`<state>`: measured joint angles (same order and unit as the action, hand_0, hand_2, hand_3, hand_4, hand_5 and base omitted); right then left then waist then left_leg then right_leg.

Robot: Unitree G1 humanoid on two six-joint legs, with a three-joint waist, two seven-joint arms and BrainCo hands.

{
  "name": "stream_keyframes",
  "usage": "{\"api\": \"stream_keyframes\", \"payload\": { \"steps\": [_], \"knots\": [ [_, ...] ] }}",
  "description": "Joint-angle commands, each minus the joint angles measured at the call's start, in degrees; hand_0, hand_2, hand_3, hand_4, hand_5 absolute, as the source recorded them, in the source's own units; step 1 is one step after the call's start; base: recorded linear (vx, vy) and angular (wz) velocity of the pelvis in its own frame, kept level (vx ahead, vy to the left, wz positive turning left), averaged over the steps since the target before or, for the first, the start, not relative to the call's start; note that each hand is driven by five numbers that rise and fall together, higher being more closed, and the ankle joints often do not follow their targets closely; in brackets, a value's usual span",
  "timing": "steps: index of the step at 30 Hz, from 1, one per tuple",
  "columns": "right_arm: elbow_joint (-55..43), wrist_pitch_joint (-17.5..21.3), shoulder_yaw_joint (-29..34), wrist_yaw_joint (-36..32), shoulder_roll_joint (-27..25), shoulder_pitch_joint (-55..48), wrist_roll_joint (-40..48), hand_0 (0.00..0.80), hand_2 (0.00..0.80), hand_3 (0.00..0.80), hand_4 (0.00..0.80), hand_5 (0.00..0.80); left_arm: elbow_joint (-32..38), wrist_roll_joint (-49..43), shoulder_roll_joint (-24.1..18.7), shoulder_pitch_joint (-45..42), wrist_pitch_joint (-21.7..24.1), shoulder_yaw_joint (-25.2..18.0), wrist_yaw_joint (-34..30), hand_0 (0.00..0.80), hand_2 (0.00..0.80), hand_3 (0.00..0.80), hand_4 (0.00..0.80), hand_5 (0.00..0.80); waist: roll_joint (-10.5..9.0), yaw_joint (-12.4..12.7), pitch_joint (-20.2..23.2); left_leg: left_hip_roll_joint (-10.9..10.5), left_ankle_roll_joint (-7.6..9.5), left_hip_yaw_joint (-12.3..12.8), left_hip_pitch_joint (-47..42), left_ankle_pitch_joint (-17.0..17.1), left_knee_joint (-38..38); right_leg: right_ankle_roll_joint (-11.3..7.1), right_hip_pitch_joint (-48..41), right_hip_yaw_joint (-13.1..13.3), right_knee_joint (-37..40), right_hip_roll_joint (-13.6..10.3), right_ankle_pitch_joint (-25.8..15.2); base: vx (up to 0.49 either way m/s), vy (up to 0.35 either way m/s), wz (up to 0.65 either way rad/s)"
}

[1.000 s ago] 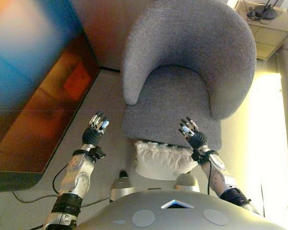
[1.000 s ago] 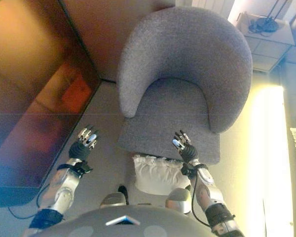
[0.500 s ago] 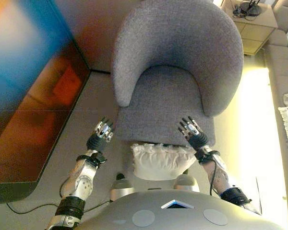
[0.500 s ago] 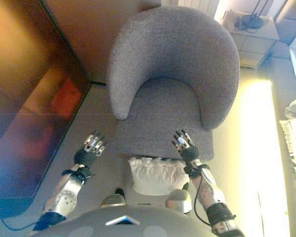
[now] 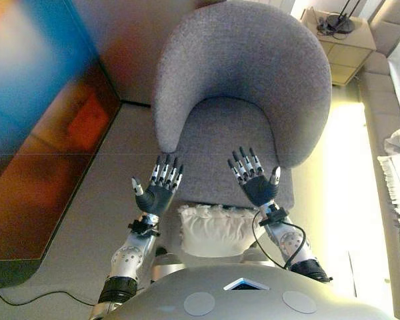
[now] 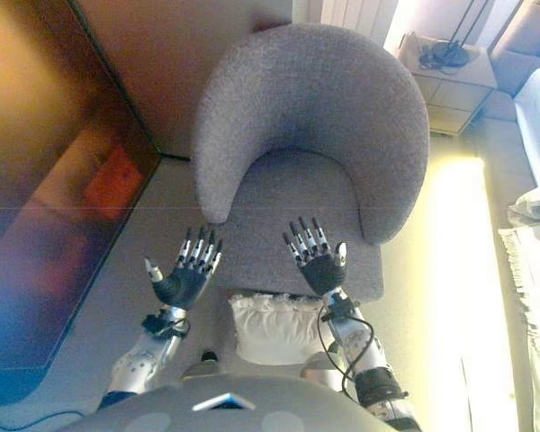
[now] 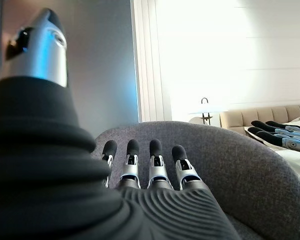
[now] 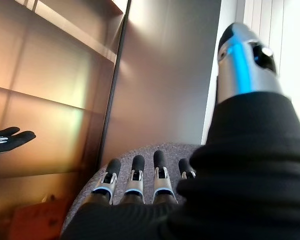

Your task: Pick up the cushion and take it to the sofa

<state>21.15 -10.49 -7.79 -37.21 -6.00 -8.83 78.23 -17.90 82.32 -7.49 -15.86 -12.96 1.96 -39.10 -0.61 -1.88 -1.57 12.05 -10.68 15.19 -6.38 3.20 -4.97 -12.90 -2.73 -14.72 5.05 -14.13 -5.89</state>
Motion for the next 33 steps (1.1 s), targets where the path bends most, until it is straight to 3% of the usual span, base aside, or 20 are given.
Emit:
{"api": "stream_keyframes", "payload": {
  "steps": [1, 7, 9, 10, 11, 12, 13, 14, 17, 22, 26, 33],
  "knots": [
    [-3.62, -0.12, 0.55, -1.99, 0.55, 1.85, -0.70, 0.000, 0.000, 0.000, 0.000, 0.000, 1.24, 2.20, -0.67, 2.30, 0.26, -1.51, -2.12, 0.000, 0.000, 0.000, 0.000, 0.000, -0.82, 1.85, -0.15, 2.68, 2.01, -0.99, 2.66, -0.27, 3.47, -0.60, 1.84, -1.69, -1.29, -3.63, -3.38, 0.014, -0.012, -0.05],
    [-3.76, 0.34, -0.32, -2.25, 0.16, 1.68, -2.16, 0.000, 0.000, 0.000, 0.000, 0.000, 2.00, 0.84, -1.09, 2.72, 0.32, -1.40, -1.74, 0.000, 0.000, 0.000, 0.000, 0.000, -0.82, 1.79, -0.01, 2.59, 1.99, -0.92, 2.23, 0.04, 2.72, -0.39, 1.66, -1.54, -1.07, -3.08, -3.25, 0.000, 0.000, 0.00],
    [-3.53, 2.01, -0.90, -0.92, -0.55, 1.55, -5.24, 0.000, 0.000, 0.000, 0.000, 0.000, 1.65, -4.22, -2.21, 2.49, 5.56, -0.94, 1.54, 0.000, 0.000, 0.000, 0.000, 0.000, -0.81, 1.71, -0.03, 2.55, 1.90, -1.15, 2.20, -0.04, 2.82, -0.40, 1.73, -1.32, -1.13, -3.02, -3.26, 0.000, 0.000, 0.00],
    [-3.22, 4.43, -1.29, 1.25, -1.05, 1.50, -9.09, 0.000, 0.000, 0.000, 0.000, 0.000, 1.50, -7.37, -3.00, 2.49, 9.61, -0.66, 4.91, 0.000, 0.000, 0.000, 0.000, 0.000, -0.75, 1.72, -0.09, 2.56, 1.86, -1.33, 2.21, -0.07, 2.95, -0.39, 1.70, -1.18, -1.24, -3.02, -3.20, 0.038, 0.013, -0.01],
    [-2.65, 10.70, -2.09, 7.42, -2.52, 1.52, -19.22, 0.000, 0.000, 0.000, 0.000, 0.000, 1.55, -13.20, -4.51, 2.73, 15.49, -0.21, 10.26, 0.000, 0.000, 0.000, 0.000, 0.000, -0.68, 1.74, -0.45, 2.62, 1.80, -1.62, 1.96, -0.29, 3.19, -0.41, 1.32, -1.05, -1.46, -3.01, -2.94, 0.000, 0.000, 0.00],
    [-2.17, 14.35, -2.71, 11.85, -3.92, 1.84, -25.50, 0.000, 0.000, 0.000, 0.000, 0.000, 1.76, -16.44, -5.45, 2.98, 18.00, -0.04, 14.13, 0.000, 0.000, 0.000, 0.000, 0.000, -0.81, 1.72, -0.42, 2.51, 1.81, -1.87, 2.38, -0.21, 3.45, -0.36, 1.62, -0.91, -1.68, -3.08, -2.93, 0.000, 0.000, 0.00],
    [-0.83, 20.53, -4.02, 22.84, -6.97, 2.78, -41.30, 0.000, 0.000, 0.000, 0.000, 0.000, 2.40, -28.33, -7.47, 3.48, 24.08, 0.44, 23.78, 0.000, 0.000, 0.000, 0.000, 0.000, -0.89, 1.77, -1.02, 2.39, 1.87, -2.33, 2.36, -0.45, 3.90, -0.31, 1.53, -0.43, -2.40, -3.12, -2.45, 0.000, 0.000, 0.00],
    [-0.81, 22.22, -4.76, 27.55, -9.28, 3.40, -48.35, 0.000, 0.000, 0.000, 0.000, 0.000, 2.87, -34.80, -9.06, 4.02, 25.53, 0.23, 28.30, 0.000, 0.000, 0.000, 0.000, 0.000, -1.05, 1.77, -1.20, 2.24, 1.96, -2.70, 2.99, -0.29, 4.30, -0.24, 2.13, 0.03, -2.99, -3.21, -2.41, 0.000, 0.000, 0.00],
    [-4.09, 21.17, -4.71, 32.39, -12.79, 3.06, -48.47, 0.000, 0.000, 0.000, 0.000, 0.000, 3.77, -45.40, -12.43, 4.60, 25.74, 0.19, 35.03, 0.000, 0.000, 0.000, 0.000, 0.000, -1.44, 1.68, -2.56, 1.85, 2.29, -3.61, 4.56, -0.48, 5.84, 0.06, 3.02, 1.02, -3.96, -3.15, -1.98, -0.050, 0.004, 0.02],
    [1.88, 22.03, -4.35, 42.71, -12.95, 5.50, -55.73, 0.000, 0.000, 0.000, 0.000, 0.000, -2.11, -54.43, -13.65, 7.52, 28.33, 1.84, 43.48, 0.000, 0.000, 0.000, 0.000, 0.000, -1.24, 1.79, -4.44, 1.58, 2.05, -4.29, 7.11, -1.50, 8.33, -0.68, 5.02, 1.57, -4.51, -4.60, -2.73, -0.042, 0.008, 0.00],
    [6.10, 22.57, -4.98, 44.61, -13.17, 9.03, -54.96, 0.000, 0.000, 0.000, 0.000, 0.000, -7.22, -55.64, -13.61, 11.85, 29.97, 4.21, 46.06, 0.000, 0.000, 0.000, 0.000, 0.000, -1.01, 1.89, -8.61, 2.43, 1.53, -5.26, 13.01, -2.77, 13.73, -0.75, 10.07, 2.87, -8.49, -6.69, -2.82, -0.181, -0.001, 0.08],
    [11.36, 24.00, -6.09, 51.97, -15.07, 17.33, -50.71, 0.000, 0.000, 0.000, 0.000, 0.000, -13.33, -54.02, -14.69, 22.13, 33.77, 9.72, 52.53, 0.000, 0.000, 0.000, 0.000, 0.000, -0.73, 1.06, -18.75, 3.22, 0.40, -10.07, 31.56, -3.39, 25.55, -0.26, 27.09, 6.96, -19.49, -8.83, -2.13, -0.250, -0.003, 0.06]
  ]
}}
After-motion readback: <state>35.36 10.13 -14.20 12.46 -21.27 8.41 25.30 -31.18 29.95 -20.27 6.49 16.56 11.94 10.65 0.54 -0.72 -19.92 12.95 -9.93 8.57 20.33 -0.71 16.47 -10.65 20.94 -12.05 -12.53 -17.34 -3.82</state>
